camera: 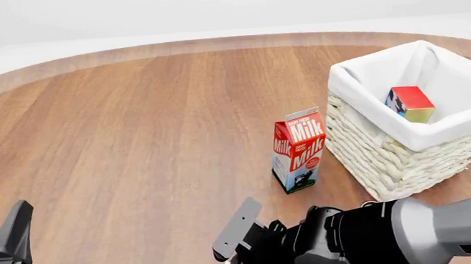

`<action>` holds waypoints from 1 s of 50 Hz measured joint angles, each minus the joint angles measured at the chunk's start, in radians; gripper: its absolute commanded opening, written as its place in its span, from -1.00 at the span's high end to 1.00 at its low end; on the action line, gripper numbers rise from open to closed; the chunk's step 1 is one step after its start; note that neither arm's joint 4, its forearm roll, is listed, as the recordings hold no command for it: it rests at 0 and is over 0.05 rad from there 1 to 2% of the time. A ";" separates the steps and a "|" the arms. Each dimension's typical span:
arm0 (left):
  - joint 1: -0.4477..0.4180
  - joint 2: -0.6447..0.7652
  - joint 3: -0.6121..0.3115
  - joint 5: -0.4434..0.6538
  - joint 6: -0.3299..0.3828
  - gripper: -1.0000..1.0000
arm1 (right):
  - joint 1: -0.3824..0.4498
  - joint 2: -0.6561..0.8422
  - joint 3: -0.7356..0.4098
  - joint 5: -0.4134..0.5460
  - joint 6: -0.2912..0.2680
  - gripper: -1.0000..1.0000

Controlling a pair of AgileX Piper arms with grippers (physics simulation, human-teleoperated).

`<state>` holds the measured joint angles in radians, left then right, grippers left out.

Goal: Pick up the cream cheese box and the butter, and put them in the basket.

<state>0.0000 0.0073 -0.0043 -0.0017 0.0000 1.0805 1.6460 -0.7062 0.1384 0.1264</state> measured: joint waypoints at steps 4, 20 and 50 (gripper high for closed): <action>0.000 0.000 0.000 0.000 0.000 -1.00 | 0.000 -0.001 0.000 0.001 -0.001 1.00; 0.000 0.000 0.000 0.000 0.000 -1.00 | -0.016 -0.042 -0.006 0.029 -0.028 1.00; 0.000 0.000 0.000 0.000 0.000 -1.00 | -0.021 -0.245 -0.196 0.232 -0.124 1.00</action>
<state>0.0000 0.0073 -0.0043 -0.0017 0.0000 1.0594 1.4012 -0.9020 0.3705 0.0024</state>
